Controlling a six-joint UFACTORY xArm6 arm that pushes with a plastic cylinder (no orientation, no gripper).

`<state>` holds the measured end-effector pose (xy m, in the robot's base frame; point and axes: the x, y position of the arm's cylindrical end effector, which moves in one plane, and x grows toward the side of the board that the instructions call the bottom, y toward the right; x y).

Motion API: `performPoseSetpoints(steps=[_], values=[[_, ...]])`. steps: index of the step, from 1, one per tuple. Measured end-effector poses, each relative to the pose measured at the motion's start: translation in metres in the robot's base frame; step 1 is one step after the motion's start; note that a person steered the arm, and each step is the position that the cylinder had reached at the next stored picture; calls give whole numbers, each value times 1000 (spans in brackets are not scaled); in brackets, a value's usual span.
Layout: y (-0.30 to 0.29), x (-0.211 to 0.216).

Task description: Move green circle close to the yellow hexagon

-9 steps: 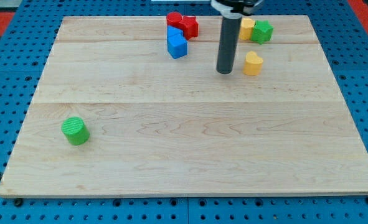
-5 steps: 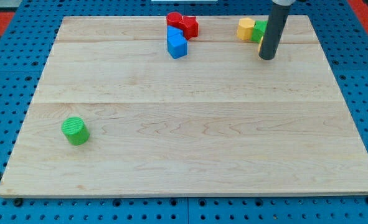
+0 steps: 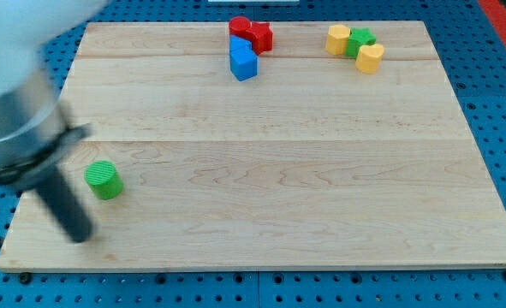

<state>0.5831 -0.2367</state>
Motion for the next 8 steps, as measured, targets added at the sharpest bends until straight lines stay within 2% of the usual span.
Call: performPoseSetpoints(steps=[1,2,4,5,6,7,8], values=[[-22,-34],[31,-52],[73,-118],[115,-123],[189,-130],[259,-162],[237,-143]])
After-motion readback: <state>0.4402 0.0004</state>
